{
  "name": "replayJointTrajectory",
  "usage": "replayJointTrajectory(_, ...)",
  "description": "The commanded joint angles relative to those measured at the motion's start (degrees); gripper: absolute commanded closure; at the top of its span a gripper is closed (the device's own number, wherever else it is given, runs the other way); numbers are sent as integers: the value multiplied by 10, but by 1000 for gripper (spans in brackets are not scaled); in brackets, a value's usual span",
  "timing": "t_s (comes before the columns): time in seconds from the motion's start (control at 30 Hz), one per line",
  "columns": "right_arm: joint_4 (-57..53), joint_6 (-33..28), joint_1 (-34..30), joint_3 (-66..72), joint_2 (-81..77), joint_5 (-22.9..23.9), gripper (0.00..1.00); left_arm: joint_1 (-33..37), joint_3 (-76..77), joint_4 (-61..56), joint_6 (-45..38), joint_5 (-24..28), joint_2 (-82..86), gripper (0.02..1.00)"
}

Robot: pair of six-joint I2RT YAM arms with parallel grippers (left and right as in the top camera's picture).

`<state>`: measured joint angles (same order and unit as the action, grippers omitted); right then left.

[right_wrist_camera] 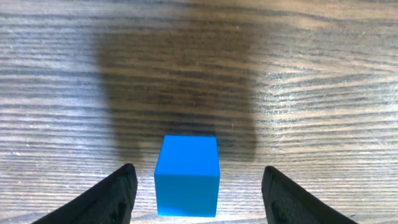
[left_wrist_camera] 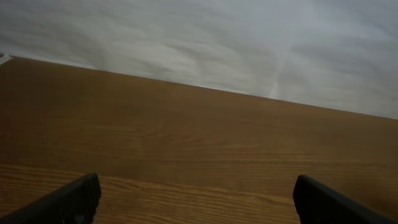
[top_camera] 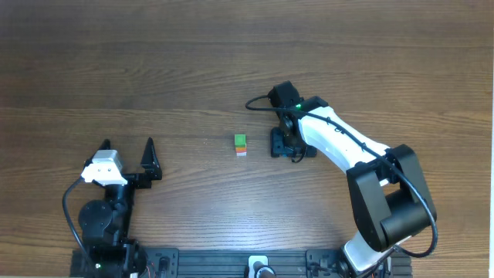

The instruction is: Stack Cubes

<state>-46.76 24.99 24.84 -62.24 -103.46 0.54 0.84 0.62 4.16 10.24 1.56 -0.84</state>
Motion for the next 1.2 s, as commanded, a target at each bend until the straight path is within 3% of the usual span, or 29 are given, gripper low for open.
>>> replayJointTrajectory(0.03,6,-2,2,5,-8,8,371,0,-3,1,-9,5,5,18)
replayJointTrajectory(0.63,10,2,8,5,-21,8,509,0,-3,2,-9,5,5,18)
replayJointTrajectory(1.2,14,2,14,5,-22,4,724,0,-3,1,-9,5,5,20)
